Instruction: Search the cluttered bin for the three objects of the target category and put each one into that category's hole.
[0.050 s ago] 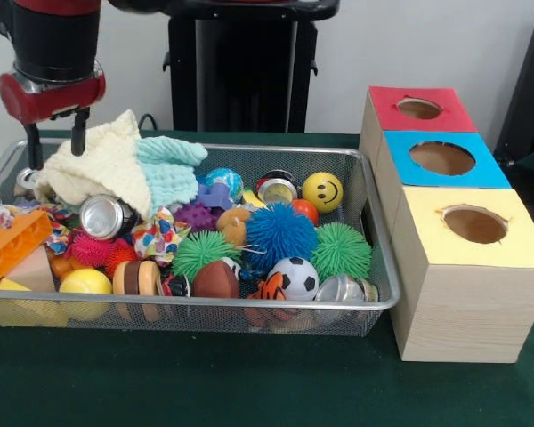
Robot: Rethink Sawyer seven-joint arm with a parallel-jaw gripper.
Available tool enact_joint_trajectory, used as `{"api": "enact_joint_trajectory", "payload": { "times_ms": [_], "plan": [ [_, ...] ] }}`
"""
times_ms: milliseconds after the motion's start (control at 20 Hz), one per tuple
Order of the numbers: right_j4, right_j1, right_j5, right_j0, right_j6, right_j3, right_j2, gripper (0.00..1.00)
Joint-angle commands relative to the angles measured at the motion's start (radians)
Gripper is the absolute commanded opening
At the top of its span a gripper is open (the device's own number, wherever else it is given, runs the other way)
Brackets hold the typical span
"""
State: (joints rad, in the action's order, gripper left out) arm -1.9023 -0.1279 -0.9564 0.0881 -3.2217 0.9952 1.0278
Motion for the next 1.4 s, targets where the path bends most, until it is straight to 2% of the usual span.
{"api": "enact_joint_trajectory", "payload": {
  "times_ms": [50, 400, 750, 1150, 1400],
  "plan": [
    [0.168, 0.112, -0.139, -0.047, -0.079, -0.04, -0.256, 1.0],
    [0.227, 0.164, -0.104, -0.061, -0.021, 0.013, -0.314, 1.0],
    [0.317, 0.231, -0.067, -0.075, 0.05, 0.079, -0.375, 1.0],
    [0.317, 0.235, -0.102, -0.058, 0.027, 0.114, -0.405, 1.0],
    [0.255, 0.183, -0.131, -0.041, -0.043, 0.086, -0.403, 1.0]
  ]
}}
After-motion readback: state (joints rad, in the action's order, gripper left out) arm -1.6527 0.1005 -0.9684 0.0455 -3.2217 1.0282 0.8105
